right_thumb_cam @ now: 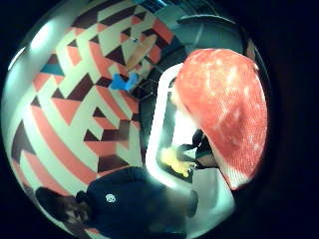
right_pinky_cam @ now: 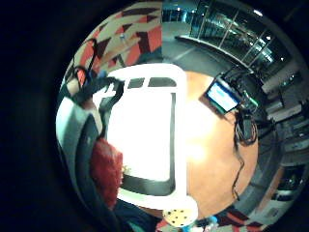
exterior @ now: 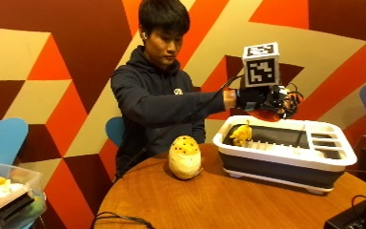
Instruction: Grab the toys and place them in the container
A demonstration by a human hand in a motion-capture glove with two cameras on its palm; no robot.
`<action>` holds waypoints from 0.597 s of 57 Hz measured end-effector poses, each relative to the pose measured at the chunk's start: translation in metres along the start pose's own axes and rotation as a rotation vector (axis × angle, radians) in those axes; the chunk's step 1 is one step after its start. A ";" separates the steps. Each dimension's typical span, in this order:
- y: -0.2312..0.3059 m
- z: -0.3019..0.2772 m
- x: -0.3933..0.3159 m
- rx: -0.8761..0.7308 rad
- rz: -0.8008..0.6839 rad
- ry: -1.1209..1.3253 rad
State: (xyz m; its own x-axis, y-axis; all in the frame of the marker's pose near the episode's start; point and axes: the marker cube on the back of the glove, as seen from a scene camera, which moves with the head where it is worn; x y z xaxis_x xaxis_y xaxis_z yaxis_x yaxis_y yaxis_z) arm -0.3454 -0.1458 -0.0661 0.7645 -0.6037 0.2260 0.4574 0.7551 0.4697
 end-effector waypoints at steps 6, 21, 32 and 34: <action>0.005 0.014 -0.002 -0.154 -0.025 0.054; 0.086 -0.043 0.028 -0.216 -0.026 0.089; 0.196 -0.048 0.074 -0.300 0.062 0.240; 0.209 -0.045 0.082 -0.324 0.103 0.197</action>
State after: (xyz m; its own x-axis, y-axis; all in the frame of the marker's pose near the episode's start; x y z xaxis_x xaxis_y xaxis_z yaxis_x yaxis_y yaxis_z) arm -0.1663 -0.0261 0.0123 0.8719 -0.4839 0.0753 0.4695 0.8696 0.1526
